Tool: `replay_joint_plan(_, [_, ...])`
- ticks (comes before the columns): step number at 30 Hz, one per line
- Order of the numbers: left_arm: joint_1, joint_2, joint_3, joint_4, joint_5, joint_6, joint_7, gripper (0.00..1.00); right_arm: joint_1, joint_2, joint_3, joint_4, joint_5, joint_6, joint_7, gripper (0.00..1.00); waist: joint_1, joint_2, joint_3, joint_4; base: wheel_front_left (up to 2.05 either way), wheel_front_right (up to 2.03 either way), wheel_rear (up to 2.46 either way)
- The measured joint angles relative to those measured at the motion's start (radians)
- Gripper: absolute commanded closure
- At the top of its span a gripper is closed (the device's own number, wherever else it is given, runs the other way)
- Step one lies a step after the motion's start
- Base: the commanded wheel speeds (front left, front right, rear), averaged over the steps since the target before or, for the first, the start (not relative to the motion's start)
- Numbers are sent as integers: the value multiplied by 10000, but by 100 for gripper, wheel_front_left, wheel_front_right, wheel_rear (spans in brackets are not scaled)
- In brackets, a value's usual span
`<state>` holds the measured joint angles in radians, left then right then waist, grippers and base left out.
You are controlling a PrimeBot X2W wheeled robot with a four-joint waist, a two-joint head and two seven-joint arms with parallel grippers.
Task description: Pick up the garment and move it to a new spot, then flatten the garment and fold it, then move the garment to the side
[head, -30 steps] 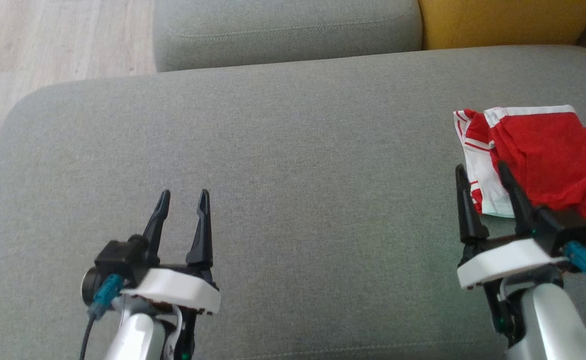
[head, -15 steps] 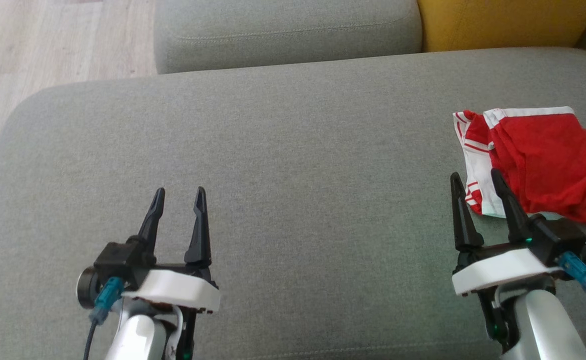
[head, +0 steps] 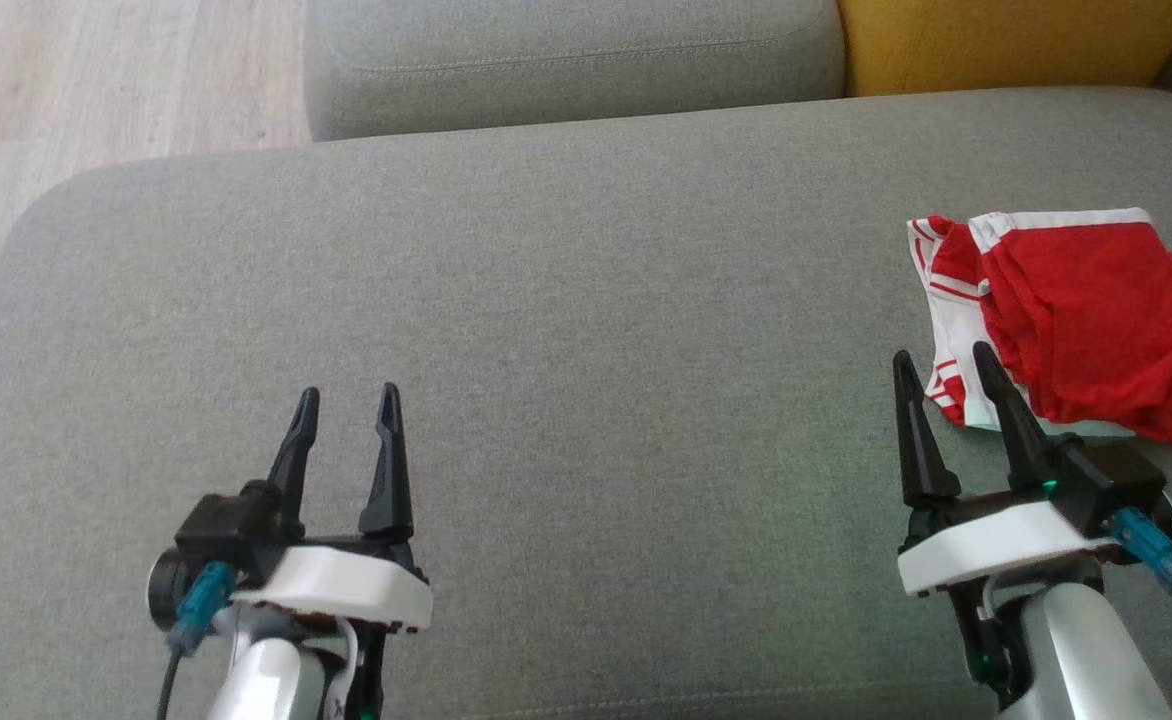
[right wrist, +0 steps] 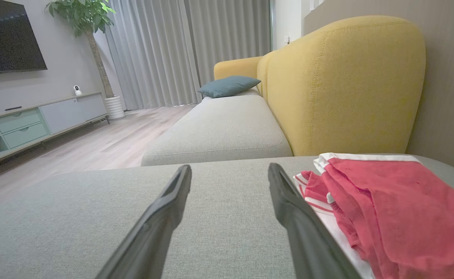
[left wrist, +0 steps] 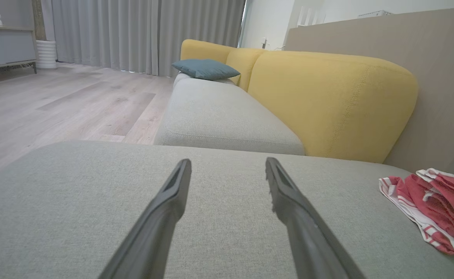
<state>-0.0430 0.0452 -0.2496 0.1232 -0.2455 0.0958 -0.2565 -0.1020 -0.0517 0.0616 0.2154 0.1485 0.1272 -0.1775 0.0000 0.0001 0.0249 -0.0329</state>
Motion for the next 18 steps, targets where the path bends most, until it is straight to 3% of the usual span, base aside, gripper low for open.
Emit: replay_joint_plan(18, [20,0,389,29,-577,-267,0,0,-1,0,148,86,104,0,-90,0,0,0,99,51,0,0,0])
